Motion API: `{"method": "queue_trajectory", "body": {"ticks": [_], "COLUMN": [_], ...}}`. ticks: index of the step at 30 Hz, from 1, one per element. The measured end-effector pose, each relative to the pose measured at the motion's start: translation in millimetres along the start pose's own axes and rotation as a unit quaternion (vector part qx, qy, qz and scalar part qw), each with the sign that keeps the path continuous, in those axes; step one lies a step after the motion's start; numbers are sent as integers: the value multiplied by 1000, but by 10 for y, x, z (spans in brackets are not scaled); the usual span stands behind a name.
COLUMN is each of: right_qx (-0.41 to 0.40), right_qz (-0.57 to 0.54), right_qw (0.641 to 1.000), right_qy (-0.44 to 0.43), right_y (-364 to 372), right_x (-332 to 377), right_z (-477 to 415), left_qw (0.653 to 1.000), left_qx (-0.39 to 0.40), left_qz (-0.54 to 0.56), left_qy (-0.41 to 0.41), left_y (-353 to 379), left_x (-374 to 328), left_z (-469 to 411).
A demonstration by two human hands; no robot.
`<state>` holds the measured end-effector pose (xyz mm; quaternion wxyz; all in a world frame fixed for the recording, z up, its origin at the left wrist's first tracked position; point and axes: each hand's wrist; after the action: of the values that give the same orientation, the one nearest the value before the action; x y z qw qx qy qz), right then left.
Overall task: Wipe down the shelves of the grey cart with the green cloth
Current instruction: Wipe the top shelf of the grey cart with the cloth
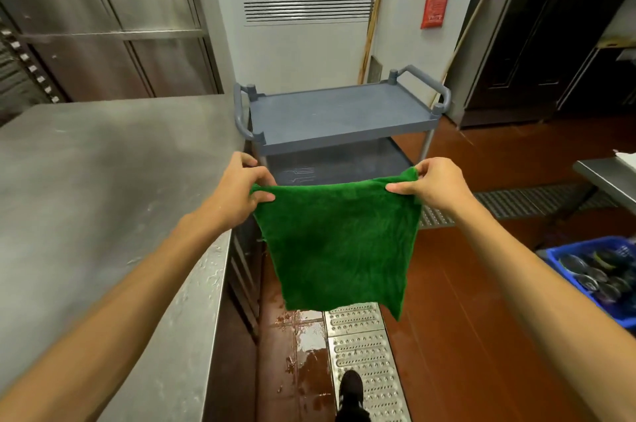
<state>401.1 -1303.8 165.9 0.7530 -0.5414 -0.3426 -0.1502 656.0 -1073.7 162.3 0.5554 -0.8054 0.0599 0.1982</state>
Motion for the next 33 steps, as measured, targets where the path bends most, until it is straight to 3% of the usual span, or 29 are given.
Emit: {"method": "queue_trajectory", "body": {"ticks": [4, 9, 15, 19, 27, 33], "right_qx": [69, 62, 55, 85, -13, 48], "right_qz": [-69, 42, 162, 199, 191, 200], "right_qw": [995, 996, 970, 955, 945, 945], "right_qy": [-5, -57, -171, -202, -265, -255], "right_y": [20, -2, 5, 92, 292, 502], "right_x": [34, 141, 330, 476, 857, 1270], "right_z": [-502, -1173, -1916, -2227, -3082, -3835], "left_qw": [996, 980, 970, 979, 998, 992], "left_qx": [30, 35, 37, 38, 25, 103], "left_qz": [-64, -181, -227, -192, -15, -68], "left_qy": [48, 76, 83, 56, -51, 30], "left_y": [56, 99, 156, 229, 434, 380], "left_x": [248, 450, 773, 1024, 1591, 2175], "left_z": [-396, -951, -1682, -2052, -2743, -3230]}}
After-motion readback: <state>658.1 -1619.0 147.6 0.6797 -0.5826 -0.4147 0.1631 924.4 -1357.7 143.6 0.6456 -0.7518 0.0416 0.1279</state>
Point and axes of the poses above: each hand's wrist, its own z-axis away from the middle knuckle, its own y-axis out of the palm, x = y × z, and after that the axes turned 14 degrees about y, right-handed
